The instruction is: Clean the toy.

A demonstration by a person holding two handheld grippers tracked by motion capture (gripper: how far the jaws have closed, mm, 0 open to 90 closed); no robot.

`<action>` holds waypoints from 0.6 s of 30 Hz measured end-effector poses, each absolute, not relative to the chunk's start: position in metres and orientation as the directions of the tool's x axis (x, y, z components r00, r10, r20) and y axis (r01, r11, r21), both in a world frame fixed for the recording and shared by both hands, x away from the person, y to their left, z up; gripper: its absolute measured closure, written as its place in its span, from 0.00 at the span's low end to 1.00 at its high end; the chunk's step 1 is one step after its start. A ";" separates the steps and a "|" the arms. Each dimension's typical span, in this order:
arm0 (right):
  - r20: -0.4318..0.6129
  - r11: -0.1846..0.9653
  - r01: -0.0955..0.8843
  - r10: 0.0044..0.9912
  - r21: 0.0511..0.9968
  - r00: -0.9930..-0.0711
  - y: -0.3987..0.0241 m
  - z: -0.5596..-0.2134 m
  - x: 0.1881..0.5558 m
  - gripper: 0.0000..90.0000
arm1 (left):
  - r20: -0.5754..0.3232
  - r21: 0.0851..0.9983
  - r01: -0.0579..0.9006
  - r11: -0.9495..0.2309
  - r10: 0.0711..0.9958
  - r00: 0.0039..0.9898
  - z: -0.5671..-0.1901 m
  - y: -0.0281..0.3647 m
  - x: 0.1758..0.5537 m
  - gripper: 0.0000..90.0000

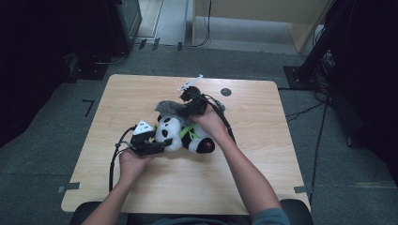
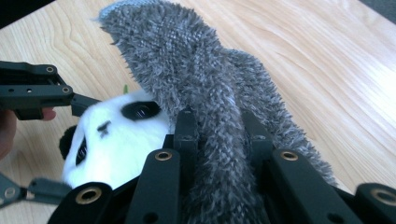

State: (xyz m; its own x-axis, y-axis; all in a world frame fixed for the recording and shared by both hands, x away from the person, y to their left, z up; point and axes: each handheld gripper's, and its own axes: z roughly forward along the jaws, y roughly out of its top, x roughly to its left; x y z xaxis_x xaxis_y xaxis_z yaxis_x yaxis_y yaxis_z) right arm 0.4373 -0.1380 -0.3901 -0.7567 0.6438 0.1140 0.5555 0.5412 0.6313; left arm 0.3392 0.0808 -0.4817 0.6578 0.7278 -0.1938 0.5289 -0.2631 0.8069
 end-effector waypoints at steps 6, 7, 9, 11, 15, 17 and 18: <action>0.098 0.523 0.546 0.657 0.655 -0.747 -0.155 -0.380 0.433 0.82 | -0.175 0.814 0.508 -0.281 0.715 0.676 -0.482 0.081 0.340 0.27; 0.093 0.522 0.543 0.659 0.658 -0.746 -0.157 -0.379 0.433 0.82 | -0.175 0.814 0.508 -0.281 0.715 0.676 -0.482 0.081 0.340 0.25; 0.088 0.523 0.544 0.663 0.656 -0.743 -0.161 -0.377 0.432 0.82 | -0.180 0.815 0.508 -0.280 0.710 0.681 -0.482 0.081 0.340 0.22; 0.085 0.523 0.546 0.667 0.655 -0.740 -0.163 -0.377 0.433 0.82 | -0.180 0.817 0.504 -0.280 0.707 0.684 -0.482 0.080 0.341 0.21; 0.094 0.510 0.557 0.677 0.655 -0.730 -0.172 -0.375 0.434 0.82 | -0.188 0.817 0.505 -0.276 0.701 0.688 -0.482 0.079 0.342 0.16; 0.095 0.503 0.552 0.676 0.665 -0.731 -0.172 -0.372 0.433 0.82 | -0.187 0.818 0.504 -0.277 0.701 0.688 -0.482 0.078 0.342 0.15; 0.095 0.503 0.552 0.676 0.665 -0.731 -0.172 -0.372 0.433 0.82 | -0.187 0.818 0.504 -0.277 0.701 0.688 -0.482 0.078 0.342 0.15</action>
State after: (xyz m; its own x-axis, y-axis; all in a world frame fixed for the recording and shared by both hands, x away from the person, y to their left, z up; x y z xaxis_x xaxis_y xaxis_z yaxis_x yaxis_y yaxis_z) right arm 0.4333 -0.1721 -0.3723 -0.7306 0.6762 0.0951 0.5519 0.5026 0.6655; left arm 0.3420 0.0784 -0.4824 0.6879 0.7014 -0.1866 0.5039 -0.2766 0.8183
